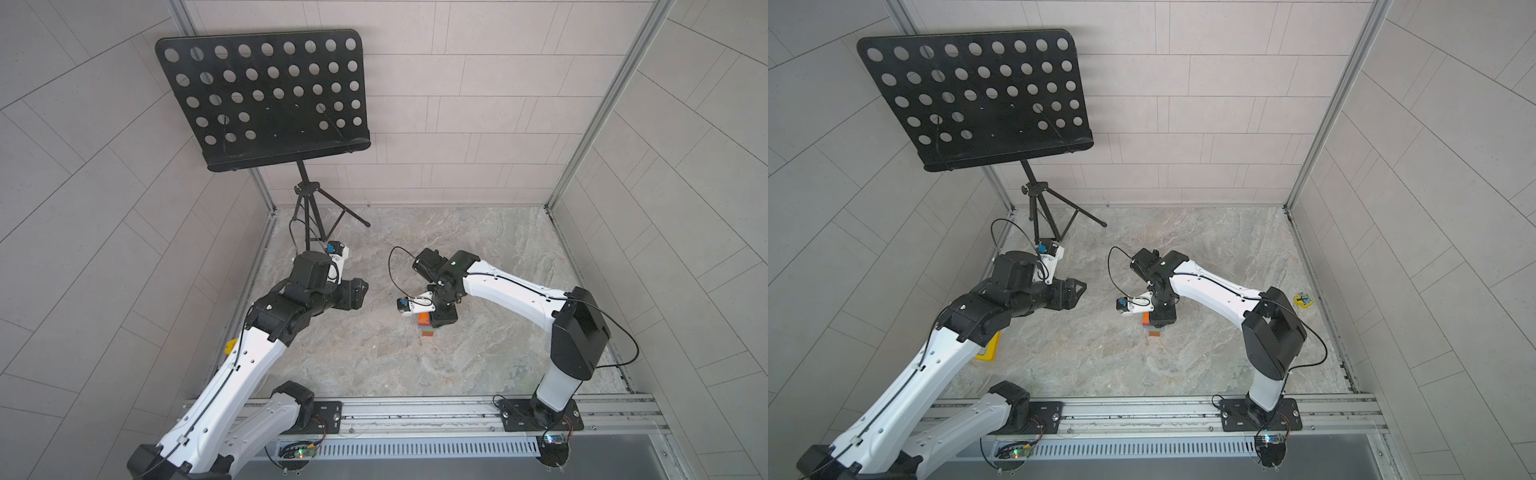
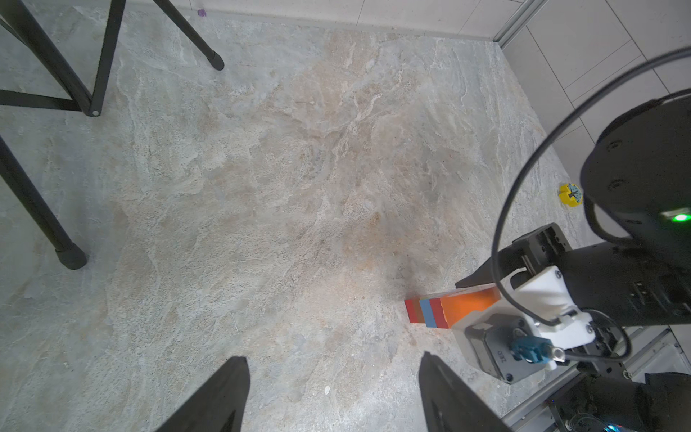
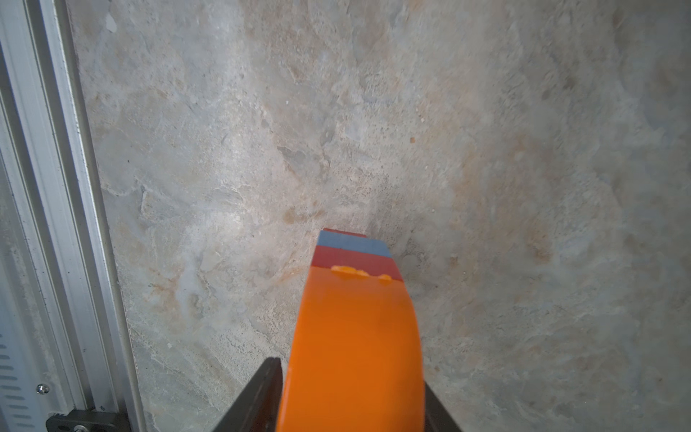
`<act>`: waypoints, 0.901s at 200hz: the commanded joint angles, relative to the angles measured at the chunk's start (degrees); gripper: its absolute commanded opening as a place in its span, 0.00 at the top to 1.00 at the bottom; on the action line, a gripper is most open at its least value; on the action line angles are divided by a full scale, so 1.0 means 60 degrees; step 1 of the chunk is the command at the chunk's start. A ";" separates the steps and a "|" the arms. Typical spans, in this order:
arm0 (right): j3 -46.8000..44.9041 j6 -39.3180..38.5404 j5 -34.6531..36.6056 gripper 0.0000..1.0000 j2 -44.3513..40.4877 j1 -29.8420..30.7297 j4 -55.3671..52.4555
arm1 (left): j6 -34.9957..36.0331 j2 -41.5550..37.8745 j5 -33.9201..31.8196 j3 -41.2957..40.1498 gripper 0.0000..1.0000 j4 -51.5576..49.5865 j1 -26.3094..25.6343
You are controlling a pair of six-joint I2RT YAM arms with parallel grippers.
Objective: Assemble an ice cream with lego
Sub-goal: Assemble the lego brick with the lego brick.
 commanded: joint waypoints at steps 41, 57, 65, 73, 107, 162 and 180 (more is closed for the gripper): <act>0.0316 0.0413 -0.0095 0.25 -0.0802 -0.0201 0.0033 | 0.0319 -0.0105 0.0465 -0.0107 0.21 0.0369 0.0055; 0.0225 0.0543 -0.0174 0.24 -0.1189 -0.0257 0.0202 | 0.0395 -0.0213 0.0508 -0.0059 0.21 0.0449 0.0040; 0.0123 0.0632 -0.0217 0.23 -0.1434 -0.0281 0.0340 | 0.0406 -0.0309 0.0411 -0.0065 0.21 0.0502 0.0026; 0.0022 0.0742 -0.0276 0.23 -0.1681 -0.0288 0.0498 | 0.0414 -0.0421 0.0278 -0.0072 0.21 0.0550 -0.0002; -0.0608 0.1725 0.0105 0.23 -0.2936 -0.0297 0.1500 | 0.0356 -0.0536 -0.0815 0.0147 0.22 0.0498 -0.0923; -0.2327 0.5143 0.2615 0.18 -0.5637 -0.0477 0.3378 | -0.1171 0.0149 -0.6868 -0.0652 0.23 0.1633 -0.6923; -0.2796 0.5755 0.2662 0.16 -0.6416 -0.0602 0.3397 | -0.2187 0.0333 -0.7948 -0.1947 0.23 0.3375 -0.8166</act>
